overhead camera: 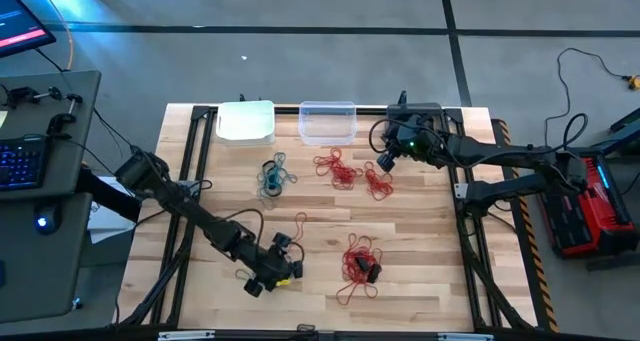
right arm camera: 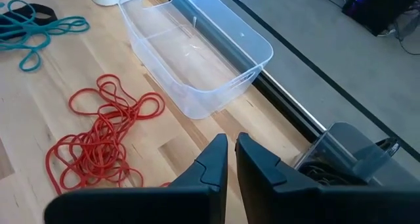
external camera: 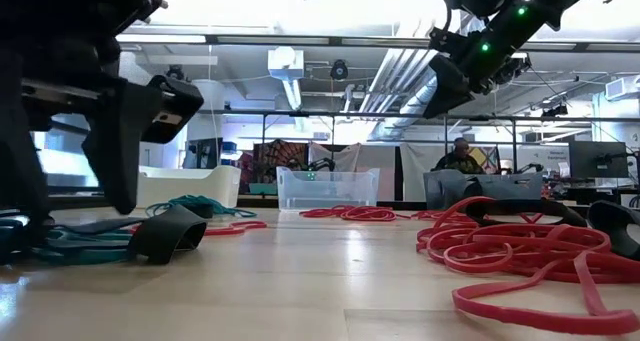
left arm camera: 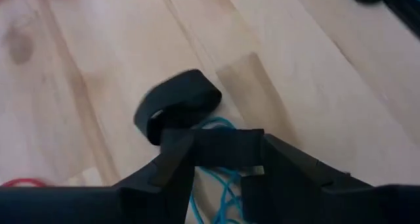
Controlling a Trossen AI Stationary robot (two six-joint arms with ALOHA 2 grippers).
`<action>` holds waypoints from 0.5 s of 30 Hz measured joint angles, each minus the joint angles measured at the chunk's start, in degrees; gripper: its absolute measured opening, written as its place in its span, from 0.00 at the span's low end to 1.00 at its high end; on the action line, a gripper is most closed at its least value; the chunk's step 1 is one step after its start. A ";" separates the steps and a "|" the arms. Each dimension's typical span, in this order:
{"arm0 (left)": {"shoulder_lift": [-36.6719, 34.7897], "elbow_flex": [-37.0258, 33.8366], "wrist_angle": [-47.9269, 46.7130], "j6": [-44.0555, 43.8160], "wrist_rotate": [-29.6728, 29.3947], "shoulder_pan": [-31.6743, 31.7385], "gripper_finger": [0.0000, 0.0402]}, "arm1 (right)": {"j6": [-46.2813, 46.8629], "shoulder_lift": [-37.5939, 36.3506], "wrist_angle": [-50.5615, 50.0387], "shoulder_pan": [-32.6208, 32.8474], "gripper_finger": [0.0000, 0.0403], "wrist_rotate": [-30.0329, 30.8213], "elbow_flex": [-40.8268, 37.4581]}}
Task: Sort rubber bands into baskets
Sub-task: Put the black rubber band into the black bin
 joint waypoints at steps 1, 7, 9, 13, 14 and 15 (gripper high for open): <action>0.55 0.69 -0.82 0.71 -0.01 -0.28 0.41 | -0.06 0.00 0.10 -0.02 0.05 0.02 0.00; 1.93 2.60 -4.53 2.20 -0.26 -2.10 0.41 | -1.48 0.00 1.33 -0.06 0.05 0.01 0.02; 1.89 3.03 -4.87 2.00 -0.75 -2.42 0.41 | -1.50 0.00 1.42 -0.06 0.05 0.00 0.03; 1.85 3.77 -4.96 1.98 -3.36 -2.94 0.40 | -1.50 0.00 1.81 -0.06 0.05 0.01 0.04; 1.85 3.85 -4.86 1.95 -3.92 -2.94 0.39 | -1.50 0.00 1.88 -0.06 0.05 0.02 0.04; 1.83 3.85 -4.83 1.87 -4.25 -2.93 0.38 | -1.50 0.00 1.90 -0.06 0.05 0.02 0.04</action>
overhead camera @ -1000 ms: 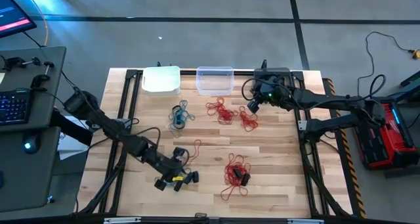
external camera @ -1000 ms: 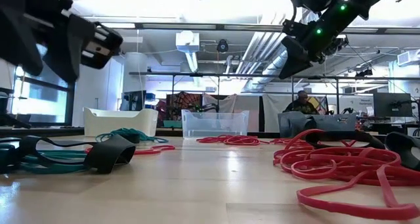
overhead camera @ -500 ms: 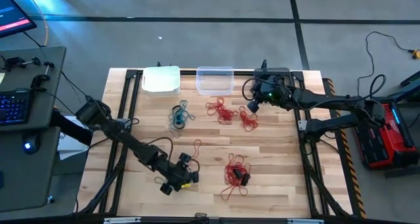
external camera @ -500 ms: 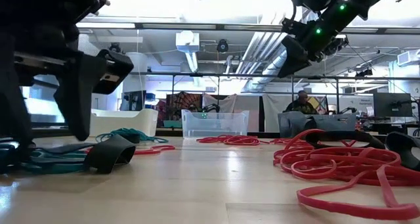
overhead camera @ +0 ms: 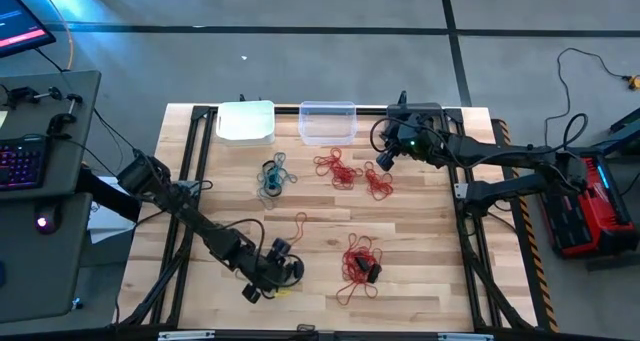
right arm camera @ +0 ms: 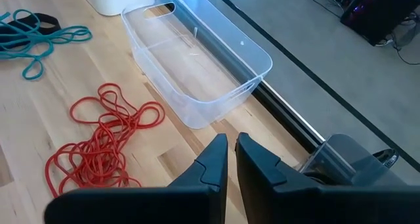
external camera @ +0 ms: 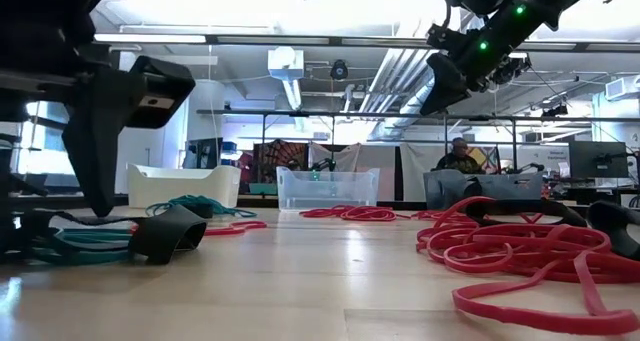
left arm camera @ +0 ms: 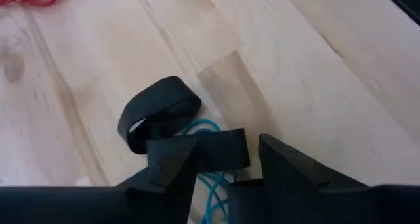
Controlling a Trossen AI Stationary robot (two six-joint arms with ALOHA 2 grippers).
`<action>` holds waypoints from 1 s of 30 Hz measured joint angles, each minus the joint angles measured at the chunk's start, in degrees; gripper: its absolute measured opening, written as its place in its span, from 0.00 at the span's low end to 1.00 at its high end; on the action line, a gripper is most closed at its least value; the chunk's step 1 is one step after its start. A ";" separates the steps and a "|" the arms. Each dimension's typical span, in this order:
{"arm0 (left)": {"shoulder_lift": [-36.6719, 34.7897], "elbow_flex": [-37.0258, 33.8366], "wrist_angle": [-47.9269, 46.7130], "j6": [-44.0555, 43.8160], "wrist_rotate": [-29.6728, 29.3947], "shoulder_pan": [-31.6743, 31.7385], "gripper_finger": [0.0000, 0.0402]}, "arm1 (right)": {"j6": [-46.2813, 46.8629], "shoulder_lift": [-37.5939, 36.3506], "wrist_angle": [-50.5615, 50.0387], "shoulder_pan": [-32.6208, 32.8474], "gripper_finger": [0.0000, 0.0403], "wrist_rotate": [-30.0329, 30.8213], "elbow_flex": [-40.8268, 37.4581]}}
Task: Sort rubber bands into baskets
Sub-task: Put the black rubber band into the black bin
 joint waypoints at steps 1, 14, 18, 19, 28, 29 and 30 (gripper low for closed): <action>0.02 0.00 -0.09 -0.05 -0.13 0.01 0.35 | 0.00 0.00 0.00 0.00 0.05 0.00 0.00; -0.54 0.17 -3.77 -1.18 -1.69 0.04 0.02 | -0.68 0.00 0.01 0.00 0.05 0.00 0.00; -2.67 1.81 -7.12 -2.62 -2.30 0.28 0.01 | -1.33 0.00 0.00 0.00 0.05 -0.36 0.00; -3.54 2.09 -8.10 -2.95 -2.85 0.39 0.01 | -1.31 0.00 0.00 -0.02 0.05 -0.88 0.00; -14.23 1.45 -9.72 -12.86 -7.45 4.63 0.00 | -1.72 0.02 -0.68 2.75 0.05 -7.31 -0.01; -15.16 0.98 -8.84 -13.76 -7.83 5.45 0.00 | -2.21 0.02 -0.68 3.59 0.05 -7.96 -0.01; -16.03 0.32 -7.73 -14.57 -7.89 6.39 0.00 | -2.62 0.02 -0.64 4.55 0.05 -8.19 0.00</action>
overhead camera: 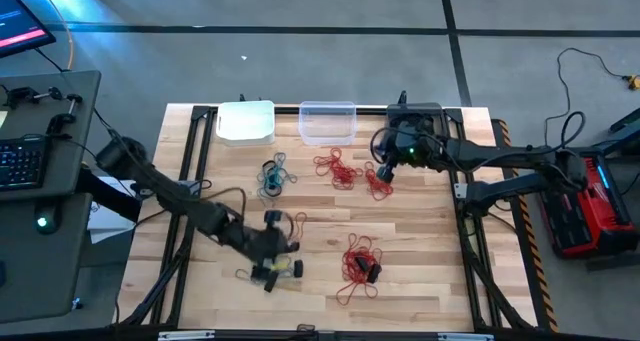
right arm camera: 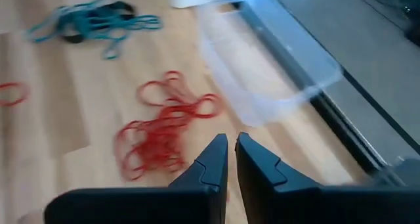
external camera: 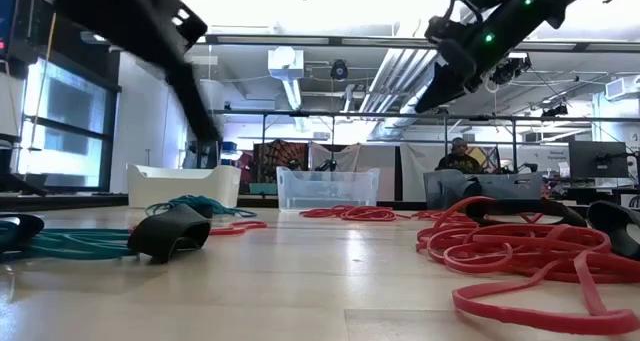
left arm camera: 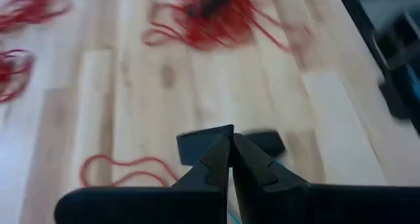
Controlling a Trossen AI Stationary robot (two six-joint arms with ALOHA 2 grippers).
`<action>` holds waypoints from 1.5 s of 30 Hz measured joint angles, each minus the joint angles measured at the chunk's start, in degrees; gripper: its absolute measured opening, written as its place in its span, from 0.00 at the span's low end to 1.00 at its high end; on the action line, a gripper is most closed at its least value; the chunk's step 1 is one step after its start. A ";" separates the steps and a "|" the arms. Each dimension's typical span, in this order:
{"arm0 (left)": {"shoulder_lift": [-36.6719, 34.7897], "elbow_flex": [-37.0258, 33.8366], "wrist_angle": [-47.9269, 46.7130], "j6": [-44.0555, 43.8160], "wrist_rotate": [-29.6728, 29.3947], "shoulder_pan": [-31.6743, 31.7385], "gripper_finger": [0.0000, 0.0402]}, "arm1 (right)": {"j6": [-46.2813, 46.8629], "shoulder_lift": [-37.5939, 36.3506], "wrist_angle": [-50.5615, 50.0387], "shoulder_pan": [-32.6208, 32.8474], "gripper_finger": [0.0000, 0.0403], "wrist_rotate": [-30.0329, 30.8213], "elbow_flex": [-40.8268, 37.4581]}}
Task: Sort rubber bands into baskets
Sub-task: Put the black rubber band into the black bin
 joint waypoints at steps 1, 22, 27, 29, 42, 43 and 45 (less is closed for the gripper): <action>-0.68 -0.74 1.48 -0.47 -0.01 1.03 0.00 | -0.29 0.09 0.10 1.03 0.06 -0.43 0.00; -2.39 -8.40 30.53 6.64 17.07 25.87 0.00 | -8.80 15.54 26.15 21.31 0.38 -6.35 -0.04; -2.34 -8.40 32.30 7.23 19.95 27.43 0.00 | -15.40 19.76 34.75 22.53 0.38 -6.37 -0.07; -2.01 -8.38 32.81 7.60 20.13 27.95 0.00 | -15.64 21.21 38.31 22.29 0.38 -6.39 -0.07; 3.34 -3.70 33.78 10.61 25.81 29.52 0.00 | -14.18 24.06 43.92 19.73 0.35 -8.47 -0.07; 3.55 -3.41 33.72 11.30 25.79 29.58 0.00 | -13.81 24.06 43.68 19.73 0.32 -8.48 -0.07; 3.52 -3.31 33.88 12.04 25.76 29.60 0.00 | -13.46 24.06 43.13 19.73 0.24 -8.44 -0.06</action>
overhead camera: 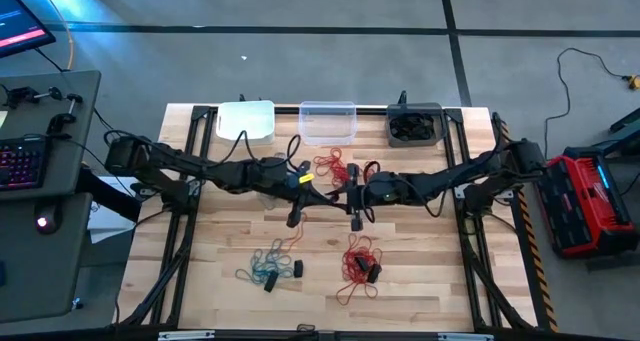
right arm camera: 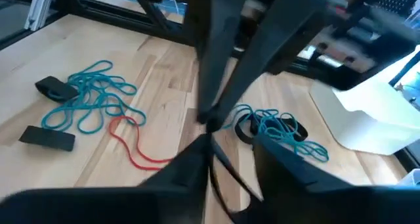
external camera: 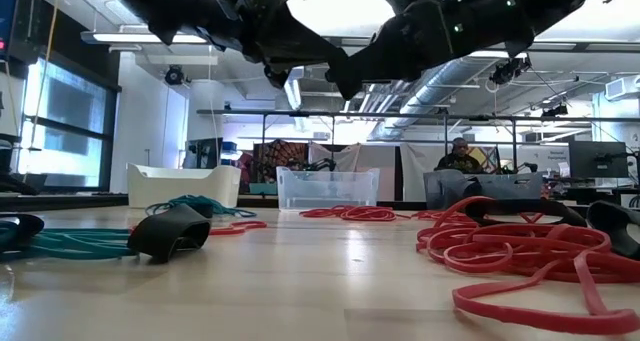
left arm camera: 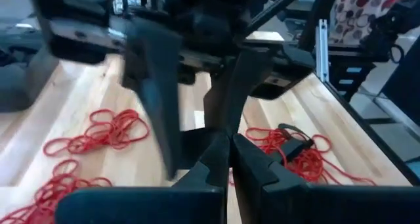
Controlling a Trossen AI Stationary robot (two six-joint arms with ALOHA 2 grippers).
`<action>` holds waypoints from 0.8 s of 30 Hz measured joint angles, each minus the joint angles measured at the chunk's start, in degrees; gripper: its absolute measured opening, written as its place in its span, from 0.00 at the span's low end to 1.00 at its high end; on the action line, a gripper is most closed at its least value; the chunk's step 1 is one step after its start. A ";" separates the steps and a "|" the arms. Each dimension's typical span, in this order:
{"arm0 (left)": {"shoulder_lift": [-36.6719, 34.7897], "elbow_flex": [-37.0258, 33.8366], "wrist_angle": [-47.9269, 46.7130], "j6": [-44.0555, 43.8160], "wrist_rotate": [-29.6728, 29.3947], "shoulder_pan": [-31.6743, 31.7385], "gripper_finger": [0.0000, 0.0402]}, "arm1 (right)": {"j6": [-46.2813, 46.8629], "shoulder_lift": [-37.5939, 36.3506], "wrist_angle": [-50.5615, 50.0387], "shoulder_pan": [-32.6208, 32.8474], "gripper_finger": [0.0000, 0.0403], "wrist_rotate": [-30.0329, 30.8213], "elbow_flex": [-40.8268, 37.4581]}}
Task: Sort rubber bands into baskets
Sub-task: Put the black rubber band into the black bin
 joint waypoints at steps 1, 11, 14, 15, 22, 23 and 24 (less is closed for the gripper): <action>-0.04 0.02 0.05 0.04 -0.15 0.01 0.00 | 0.13 0.00 -0.58 0.02 0.20 0.00 0.00; -0.51 0.04 -1.94 1.11 -5.62 0.23 0.13 | 3.59 -1.29 -2.80 -1.75 0.01 1.22 0.02; -0.51 0.04 -2.99 1.56 -8.67 0.20 0.21 | 4.77 -2.41 -5.48 -2.75 0.01 3.13 0.02; -0.51 0.04 -2.91 1.60 -9.49 0.22 0.23 | 5.38 -2.78 -6.37 -3.15 0.01 3.23 0.02; -0.51 -1.78 0.22 4.09 -11.90 0.20 0.37 | 9.29 -8.26 -14.60 -6.54 0.00 10.07 0.02; -0.51 -2.53 1.28 3.43 -11.91 0.20 0.38 | 10.25 -9.69 -16.84 -7.78 0.00 11.61 0.02; -0.51 -3.34 2.27 2.95 -11.92 0.09 0.39 | 11.38 -11.21 -19.16 -9.26 0.00 13.00 0.02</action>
